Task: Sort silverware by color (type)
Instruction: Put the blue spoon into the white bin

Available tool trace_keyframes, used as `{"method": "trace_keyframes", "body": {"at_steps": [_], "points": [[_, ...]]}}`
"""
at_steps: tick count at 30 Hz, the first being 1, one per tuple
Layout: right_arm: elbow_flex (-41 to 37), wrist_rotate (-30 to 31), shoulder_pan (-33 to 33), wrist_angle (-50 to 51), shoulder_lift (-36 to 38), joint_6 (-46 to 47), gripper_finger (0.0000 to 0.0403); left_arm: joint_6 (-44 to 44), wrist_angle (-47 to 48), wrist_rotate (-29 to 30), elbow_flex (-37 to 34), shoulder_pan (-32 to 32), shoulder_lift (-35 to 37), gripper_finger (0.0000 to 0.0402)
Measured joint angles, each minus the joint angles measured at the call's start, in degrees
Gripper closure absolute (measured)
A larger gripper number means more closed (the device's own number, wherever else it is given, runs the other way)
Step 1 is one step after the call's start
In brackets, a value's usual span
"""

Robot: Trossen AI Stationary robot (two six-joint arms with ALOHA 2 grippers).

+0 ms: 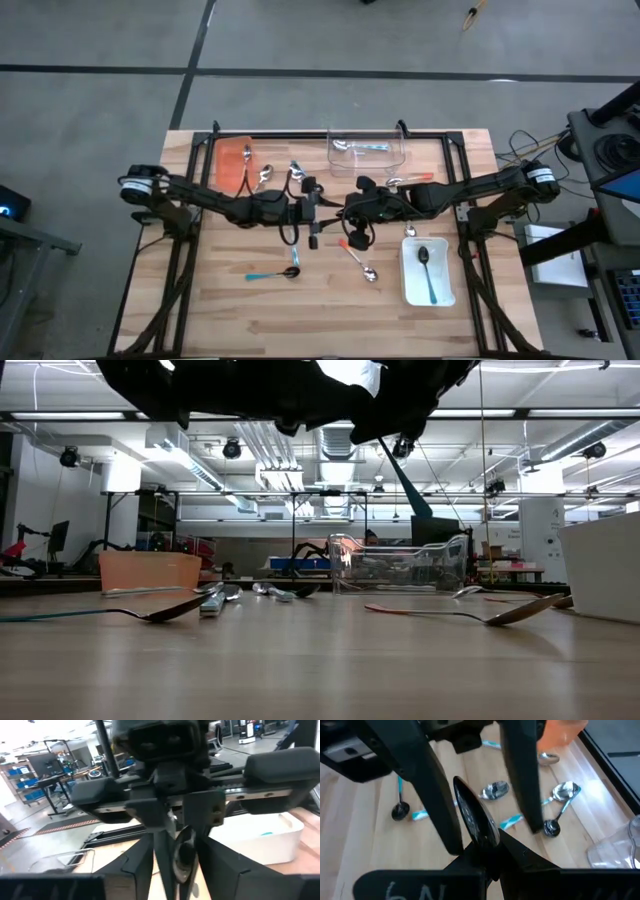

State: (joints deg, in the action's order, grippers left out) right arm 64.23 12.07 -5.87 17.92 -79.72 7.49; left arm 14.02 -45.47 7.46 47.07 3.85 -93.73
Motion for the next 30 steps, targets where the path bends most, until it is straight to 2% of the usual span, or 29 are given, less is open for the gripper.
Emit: {"method": "trace_keyframes", "body": {"at_steps": [3,9,15,20,30], "points": [[0.0,0.0,0.0,-0.5,0.0,0.1,0.0390,0.1,0.1,-1.1,0.2,0.1,-0.4,0.0303],[0.0,0.1,0.0,-0.2,0.0,0.3,0.0390,0.5,0.2,-0.7,0.1,0.1,0.1,0.0390],[0.0,0.6,0.0,-0.5,0.0,0.7,0.0389,-0.6,0.3,0.0,0.1,0.2,0.6,0.0398],[0.1,1.5,0.1,-0.6,0.0,0.1,0.0378,-1.7,1.0,4.0,0.1,0.5,0.9,0.0400],[0.1,3.6,0.0,0.0,0.2,-0.5,0.0262,-1.7,3.3,4.9,0.1,1.4,1.4,0.0401]]}}
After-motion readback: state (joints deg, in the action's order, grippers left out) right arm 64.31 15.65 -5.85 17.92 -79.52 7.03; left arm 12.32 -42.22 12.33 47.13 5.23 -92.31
